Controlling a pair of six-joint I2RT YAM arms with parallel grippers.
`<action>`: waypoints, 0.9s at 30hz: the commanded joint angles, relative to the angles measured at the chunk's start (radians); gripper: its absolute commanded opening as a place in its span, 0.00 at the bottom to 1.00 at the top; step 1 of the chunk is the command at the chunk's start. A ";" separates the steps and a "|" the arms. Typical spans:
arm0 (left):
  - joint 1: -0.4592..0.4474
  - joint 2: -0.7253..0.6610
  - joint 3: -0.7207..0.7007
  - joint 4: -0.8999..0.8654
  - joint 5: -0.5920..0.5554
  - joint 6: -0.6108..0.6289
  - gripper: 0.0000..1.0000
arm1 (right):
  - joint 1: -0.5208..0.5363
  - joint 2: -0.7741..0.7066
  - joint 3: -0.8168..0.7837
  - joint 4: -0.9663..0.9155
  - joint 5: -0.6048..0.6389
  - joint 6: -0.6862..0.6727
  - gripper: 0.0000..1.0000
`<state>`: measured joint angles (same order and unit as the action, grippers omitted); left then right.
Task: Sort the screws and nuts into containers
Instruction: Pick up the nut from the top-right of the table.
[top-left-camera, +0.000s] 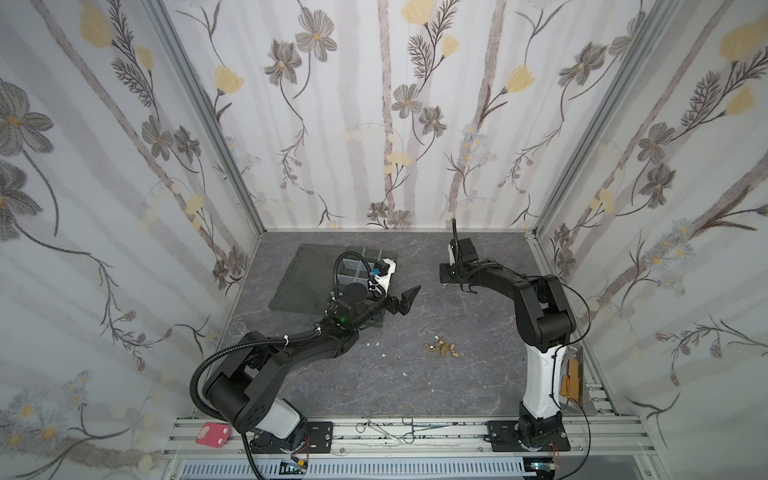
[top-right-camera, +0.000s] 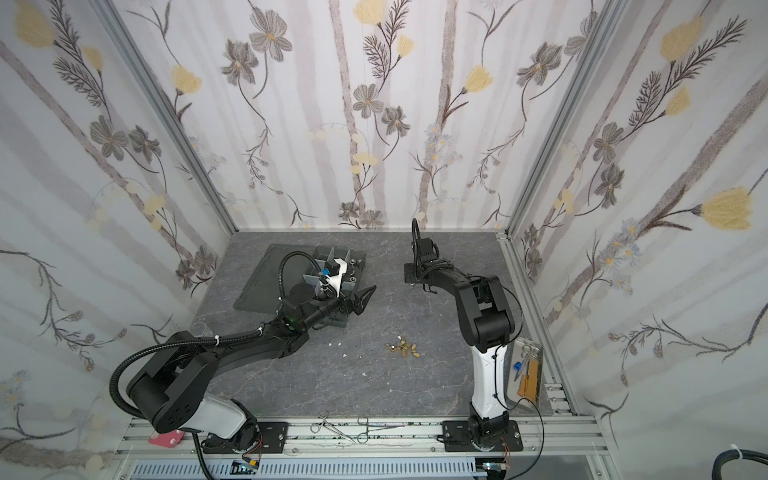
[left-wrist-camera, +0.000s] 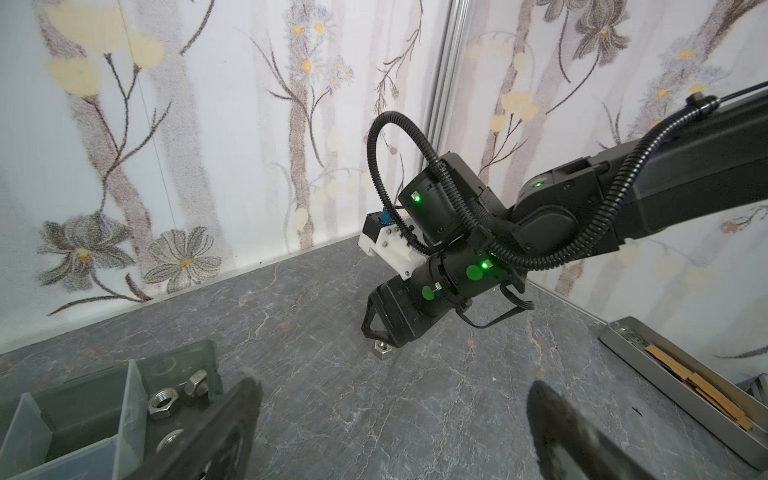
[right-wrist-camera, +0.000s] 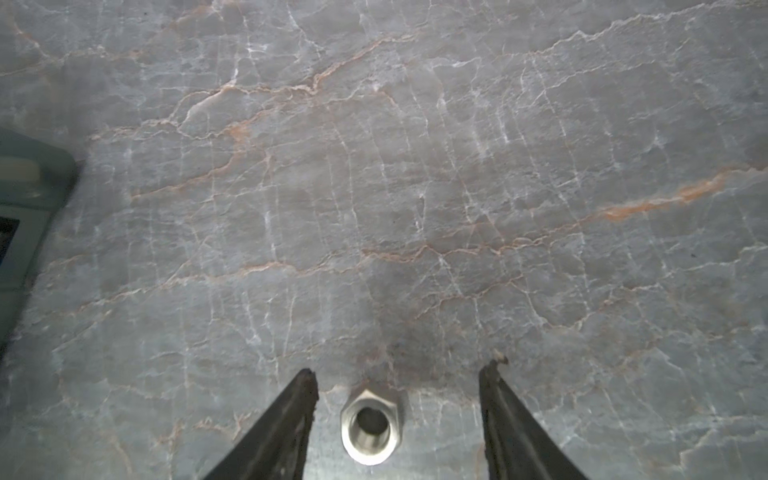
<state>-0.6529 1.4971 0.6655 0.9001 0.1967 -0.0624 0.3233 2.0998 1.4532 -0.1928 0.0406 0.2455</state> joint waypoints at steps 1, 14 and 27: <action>0.001 -0.010 -0.003 -0.006 -0.032 0.019 1.00 | 0.005 0.023 0.029 -0.060 0.031 0.022 0.62; 0.000 0.000 -0.014 -0.014 -0.062 0.004 1.00 | 0.034 0.062 0.033 -0.101 0.062 0.034 0.38; 0.001 0.010 0.008 -0.031 -0.075 0.008 1.00 | 0.048 0.013 -0.006 -0.106 0.058 0.034 0.37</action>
<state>-0.6529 1.5002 0.6621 0.8551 0.1314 -0.0540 0.3698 2.1300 1.4593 -0.2626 0.1066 0.2729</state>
